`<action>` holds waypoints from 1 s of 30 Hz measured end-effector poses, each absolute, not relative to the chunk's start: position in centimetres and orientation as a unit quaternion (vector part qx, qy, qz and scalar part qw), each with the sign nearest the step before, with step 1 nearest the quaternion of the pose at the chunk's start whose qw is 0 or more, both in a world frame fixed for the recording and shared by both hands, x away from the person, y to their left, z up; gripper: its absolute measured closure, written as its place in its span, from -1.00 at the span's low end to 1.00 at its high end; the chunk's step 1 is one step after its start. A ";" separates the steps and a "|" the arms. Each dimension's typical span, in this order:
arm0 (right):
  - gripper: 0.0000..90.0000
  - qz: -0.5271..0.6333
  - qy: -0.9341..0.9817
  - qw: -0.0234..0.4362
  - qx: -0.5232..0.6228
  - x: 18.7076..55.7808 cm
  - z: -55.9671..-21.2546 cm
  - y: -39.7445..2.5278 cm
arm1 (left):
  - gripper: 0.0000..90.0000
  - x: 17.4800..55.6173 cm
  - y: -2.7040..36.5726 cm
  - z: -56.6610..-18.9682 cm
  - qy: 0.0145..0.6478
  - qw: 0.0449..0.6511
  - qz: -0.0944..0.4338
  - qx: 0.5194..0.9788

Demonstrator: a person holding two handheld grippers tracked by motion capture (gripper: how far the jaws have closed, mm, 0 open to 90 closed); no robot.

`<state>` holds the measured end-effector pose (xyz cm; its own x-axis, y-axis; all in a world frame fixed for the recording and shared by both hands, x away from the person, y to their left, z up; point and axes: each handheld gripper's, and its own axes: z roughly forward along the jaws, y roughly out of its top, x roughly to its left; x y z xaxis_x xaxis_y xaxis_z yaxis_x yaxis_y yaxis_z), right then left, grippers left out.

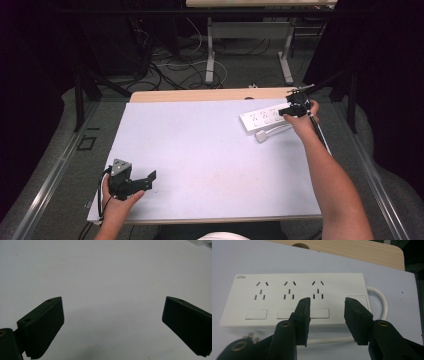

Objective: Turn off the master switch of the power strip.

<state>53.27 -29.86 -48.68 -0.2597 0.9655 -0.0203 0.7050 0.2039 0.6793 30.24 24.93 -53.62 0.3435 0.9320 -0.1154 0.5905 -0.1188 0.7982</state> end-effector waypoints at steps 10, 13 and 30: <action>0.01 0.293 0.772 0.227 0.517 51.2 -47.7 -27.6 | -0.91 30.4 24.7 -53.6 0.531 0.397 0.216 0.717; -0.05 0.295 0.780 0.225 0.504 50.4 -47.3 -26.9 | -0.91 30.4 24.6 -53.6 0.530 0.397 0.214 0.718; -0.67 0.304 0.803 0.213 0.466 46.9 -45.8 -24.5 | -0.91 30.5 24.6 -53.6 0.528 0.398 0.210 0.720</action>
